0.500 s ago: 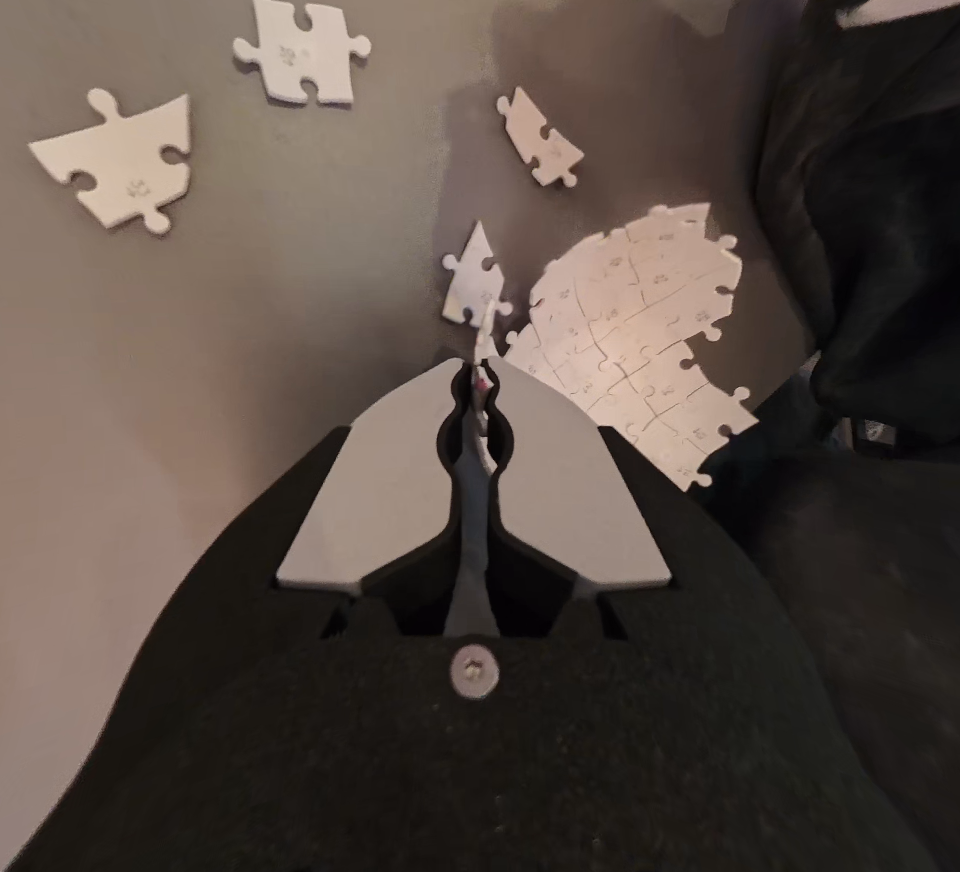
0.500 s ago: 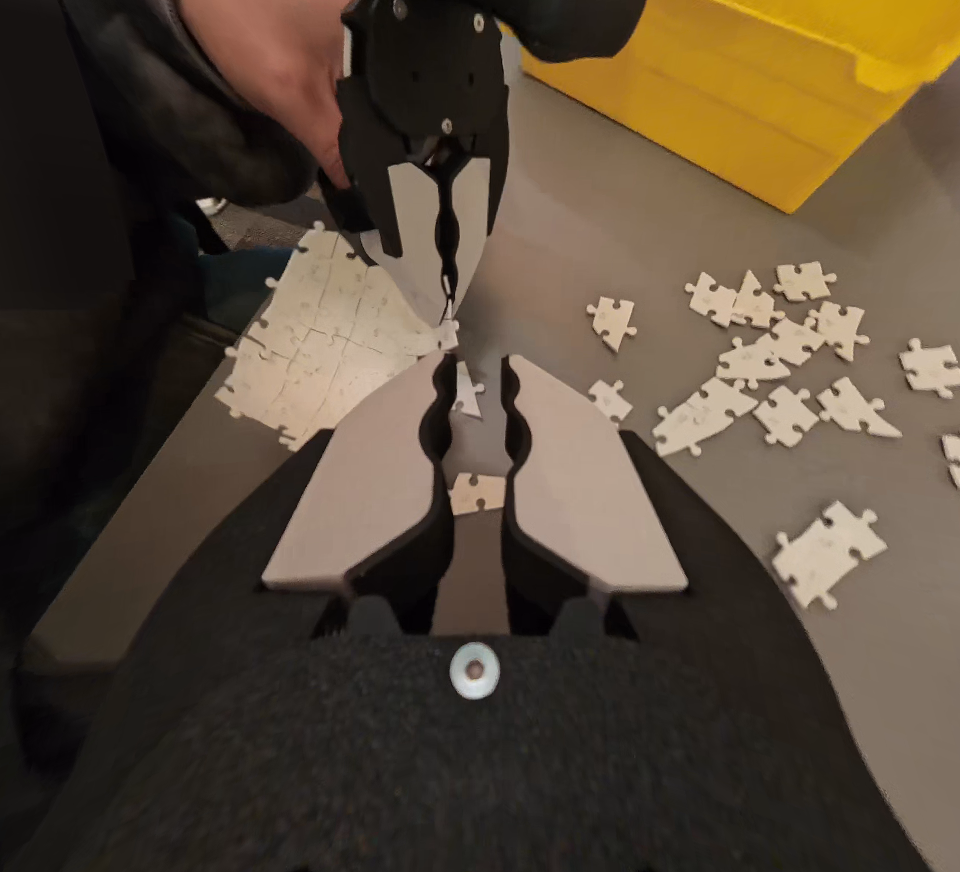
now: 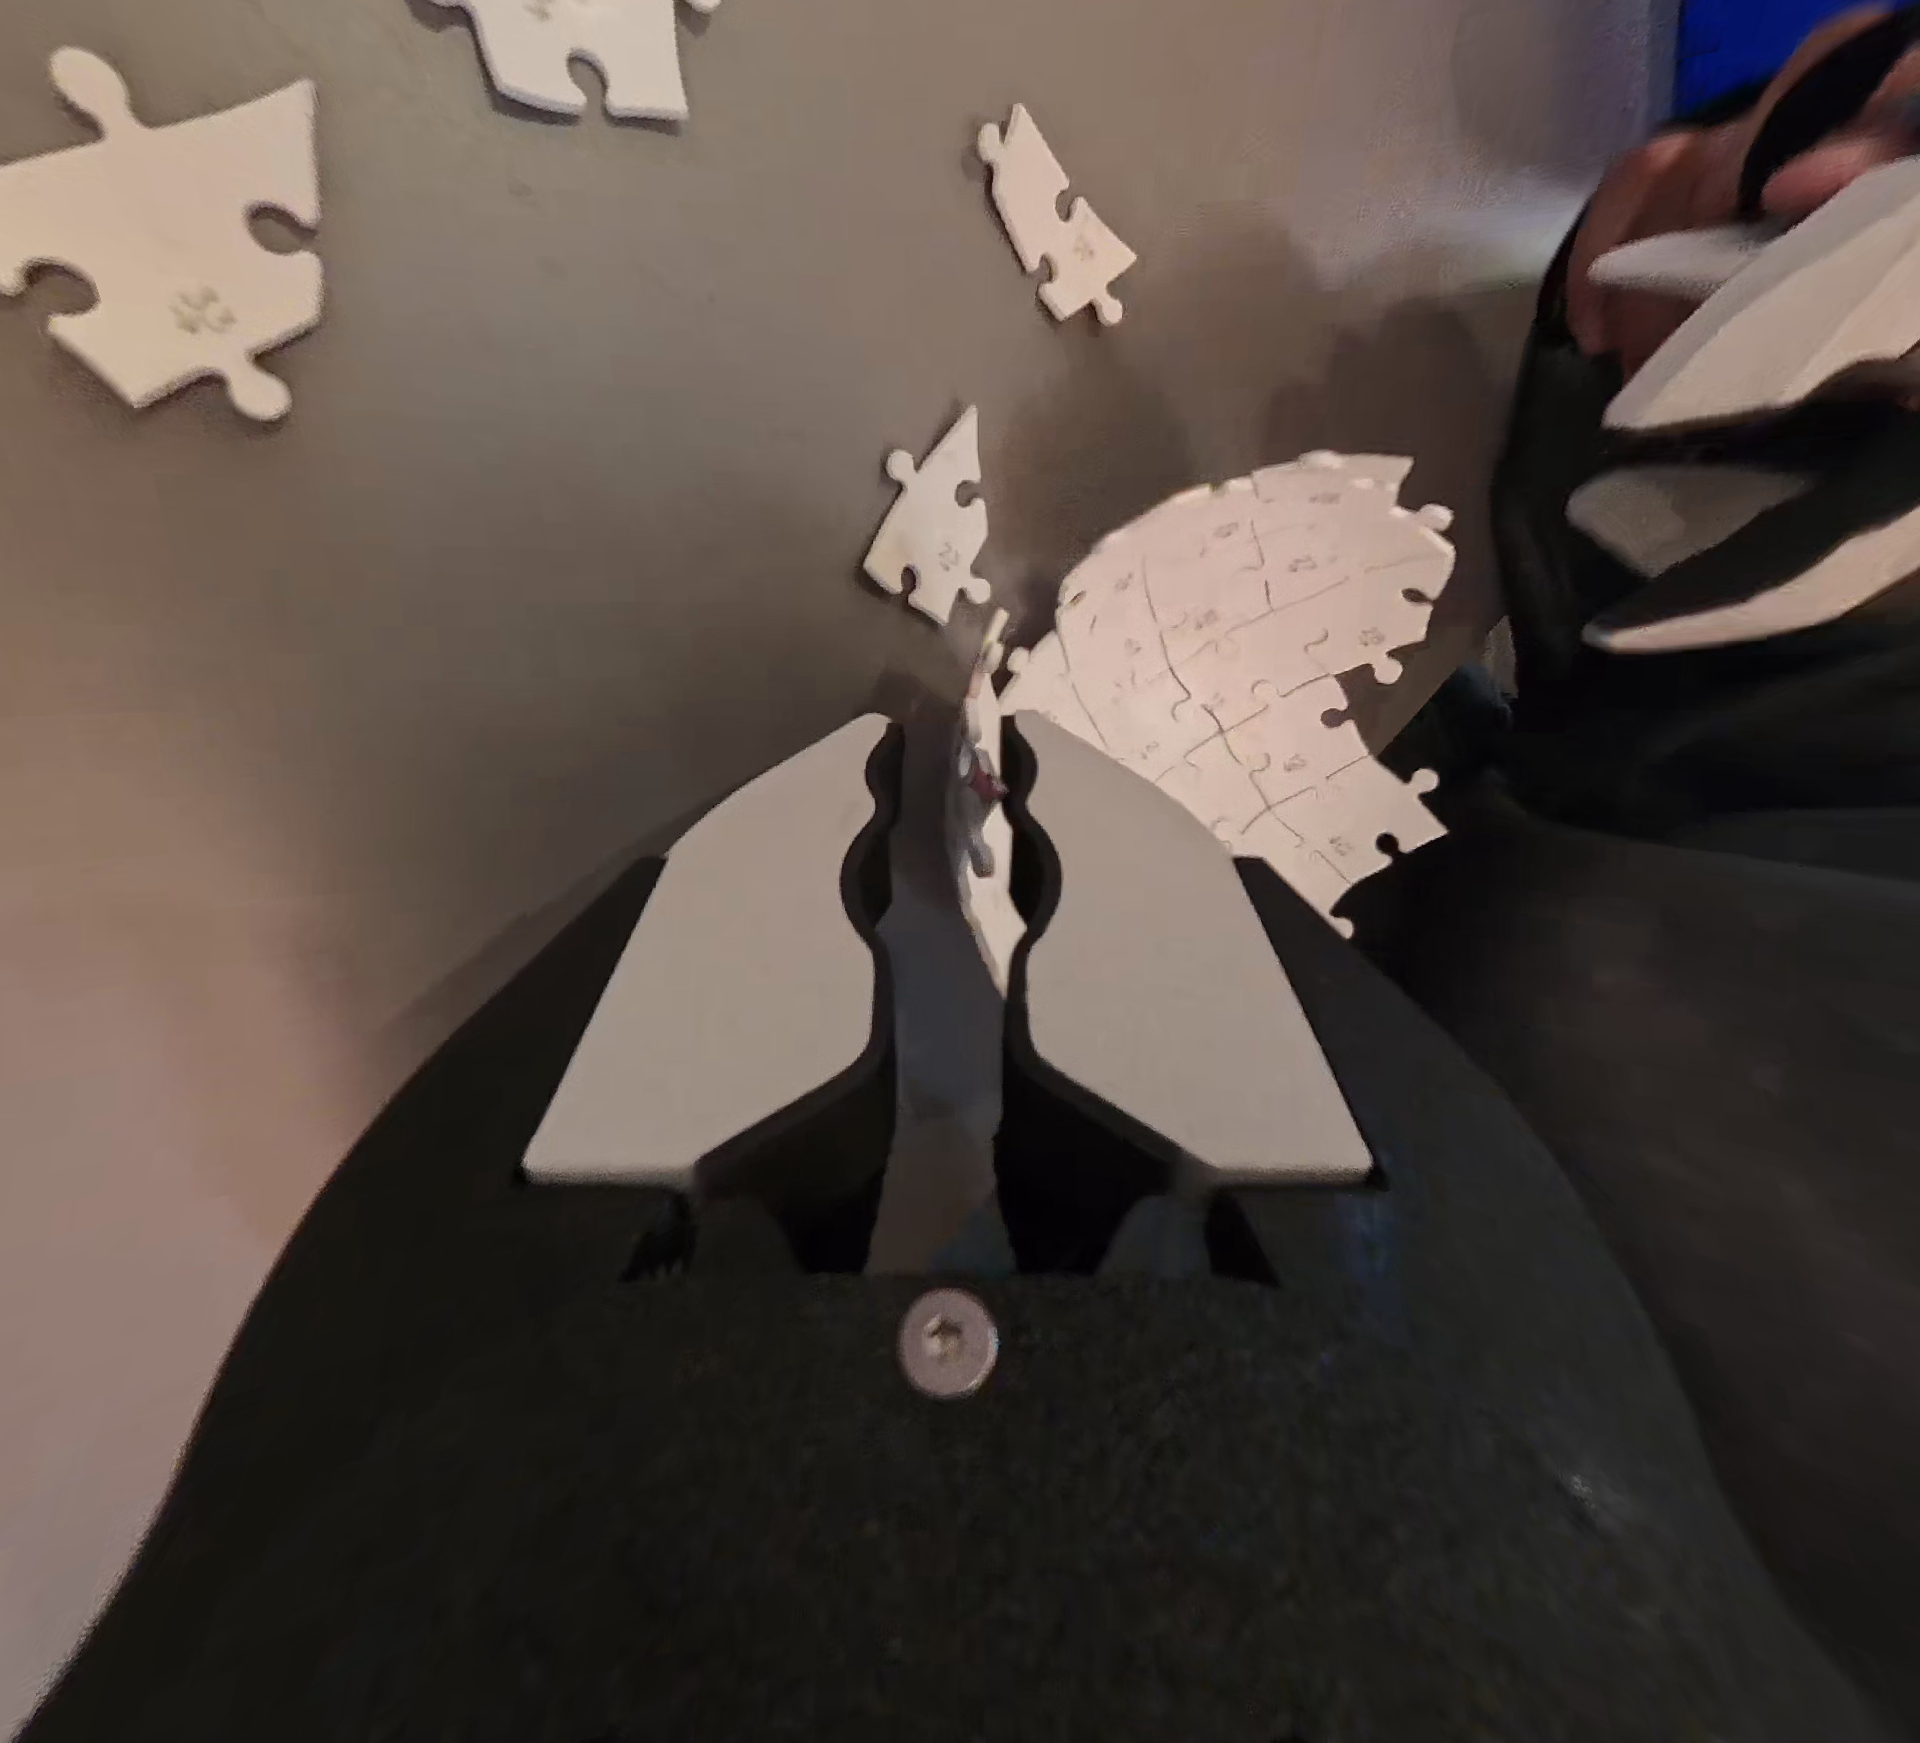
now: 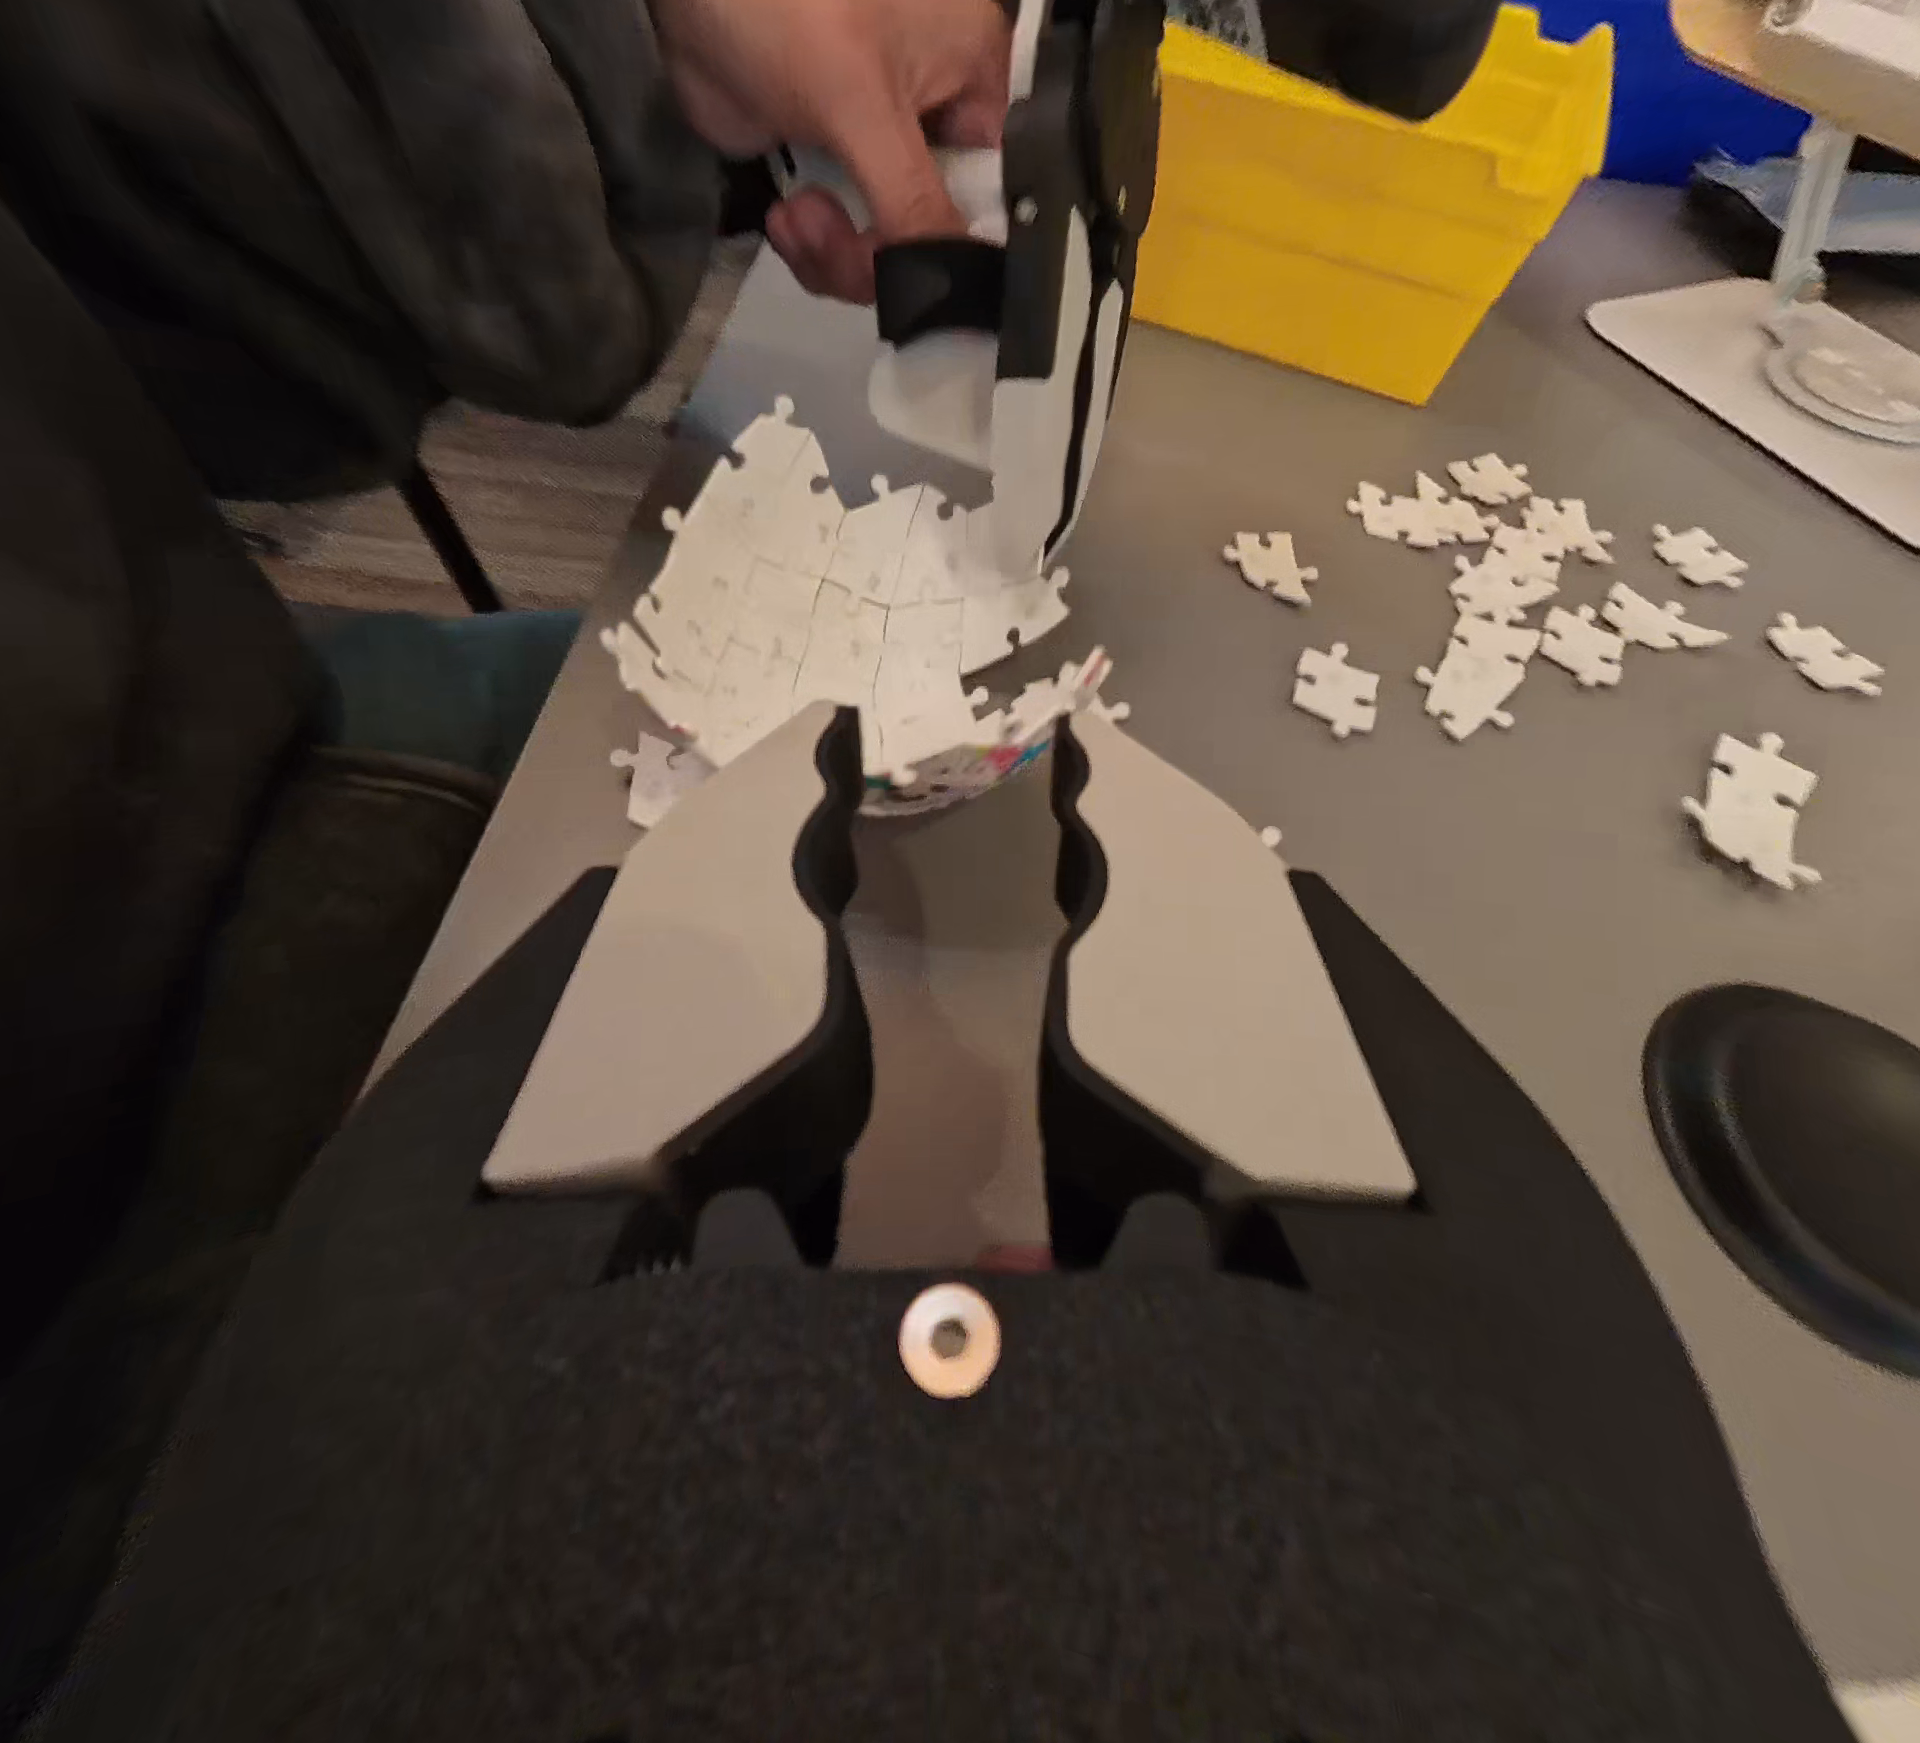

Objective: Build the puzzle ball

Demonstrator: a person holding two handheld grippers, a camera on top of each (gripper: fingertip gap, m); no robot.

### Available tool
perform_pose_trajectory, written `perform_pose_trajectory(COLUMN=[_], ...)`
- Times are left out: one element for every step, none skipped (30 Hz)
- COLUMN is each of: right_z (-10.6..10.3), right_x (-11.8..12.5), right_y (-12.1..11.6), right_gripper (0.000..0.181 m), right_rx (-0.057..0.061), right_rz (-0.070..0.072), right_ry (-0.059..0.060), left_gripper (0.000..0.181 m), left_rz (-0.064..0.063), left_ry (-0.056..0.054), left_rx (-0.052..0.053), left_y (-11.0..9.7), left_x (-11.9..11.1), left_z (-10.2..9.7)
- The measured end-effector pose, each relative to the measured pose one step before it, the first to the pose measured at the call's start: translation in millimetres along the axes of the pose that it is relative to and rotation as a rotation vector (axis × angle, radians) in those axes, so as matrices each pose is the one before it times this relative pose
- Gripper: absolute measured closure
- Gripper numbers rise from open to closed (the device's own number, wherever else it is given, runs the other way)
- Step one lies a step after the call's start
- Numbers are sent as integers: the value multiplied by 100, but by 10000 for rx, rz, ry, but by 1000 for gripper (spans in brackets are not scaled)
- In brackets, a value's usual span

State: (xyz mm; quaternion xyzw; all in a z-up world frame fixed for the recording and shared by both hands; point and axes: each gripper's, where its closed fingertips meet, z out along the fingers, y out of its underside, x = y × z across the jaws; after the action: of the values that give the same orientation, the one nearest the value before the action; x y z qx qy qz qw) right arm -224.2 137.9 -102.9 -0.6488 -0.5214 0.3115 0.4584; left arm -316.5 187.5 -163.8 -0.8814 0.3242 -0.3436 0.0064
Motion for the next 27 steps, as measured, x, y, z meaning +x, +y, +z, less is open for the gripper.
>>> perform_pose_trajectory(right_z=[3, -71, -114, -158, -158, -89, 72, 300, 441, 409, 324, 229, 193, 184, 155, 104, 83, 129, 205, 265, 278, 249, 192, 94, 61, 63, 128], right_x=[-671, -644, -713, -903, -956, -834, -1031, -1275, -678, 44, 168, 66, 30, 104, 275, 510, 846, 600, 499, 315, 42, 94, 80, 27, 0, -95, -225], right_y=[125, 35, -102, -246, -208, -33, 234, 576, 1001, 951, 379, -98, -244, -342, -343, -322, -204, -239, -34, 112, 151, 297, 318, 339, 417, 451, 431], right_gripper=[142, 142, 141, 140, 142, 143, 143, 143, 143, 142, 141, 140, 139, 134, 132, 132, 134, 134, 136, 136, 137, 139, 140, 141, 142, 143, 146], right_rx=[-246, -179, -70, 65, 94, 38, -91, -264, -525, -479, -31, 244, 205, 128, 87, 71, 4, -11, -160, -292, -275, -296, -249, -200, -203, -200, -217], right_rz=[-54, 33, 79, 96, 159, 325, 467, 565, 614, 600, 562, 660, 782, 747, 573, 470, 455, 401, 381, 287, 190, 130, 98, 121, 122, 118, 144], right_ry=[407, 431, 400, 320, 277, 318, 107, -177, 99, 459, 397, 139, -77, -138, -73, 64, 257, 98, 52, -26, -93, 25, 55, 23, 7, -78, -203], left_gripper=[162, 161, 161, 160, 160, 160, 160, 160, 160, 160, 160, 161, 161, 164, 167, 168, 167, 166, 165, 165, 165, 165, 164, 165, 165, 165, 164], left_rz=[2, 14, 28, 39, 37, 37, 39, 34, 15, 5, -5, -11, -13, -39, -53, -62, -119, -177, -169, -174, -175, -134, -113, -68, -11, -7, -12], left_ry=[34, 15, -5, -16, 6, 31, 44, 54, 66, 85, 92, 104, 132, 171, 203, 181, 136, 115, 95, 37, -24, -37, -80, -124, -87, -52, -55], left_rx=[135, 112, 91, 66, 25, -9, -20, 2, 11, -6, -12, -5, 39, 93, 149, 246, 343, 357, 358, 370, 360, 384, 439, 356, 255, 220, 195], left_y=[-54, -9, 38, 67, 143, 189, 211, 177, 182, 236, 274, 304, 273, 227, 184, 67, -35, -19, -7, 20, 64, 65, 23, 140, 247, 232, 176], left_x=[-7, -23, -37, -79, -64, -34, -16, 7, 13, 45, 49, 79, 132, 207, 278, 266, 222, 196, 207, 156, 134, 150, 142, 104, 204, 221, 184], left_z=[-270, -268, -235, -190, -108, -17, 42, 64, 72, 87, 102, 115, 94, 70, 26, -26, -70, -62, -53, -60, -64, -105, -166, -169, -156, -149, -163])
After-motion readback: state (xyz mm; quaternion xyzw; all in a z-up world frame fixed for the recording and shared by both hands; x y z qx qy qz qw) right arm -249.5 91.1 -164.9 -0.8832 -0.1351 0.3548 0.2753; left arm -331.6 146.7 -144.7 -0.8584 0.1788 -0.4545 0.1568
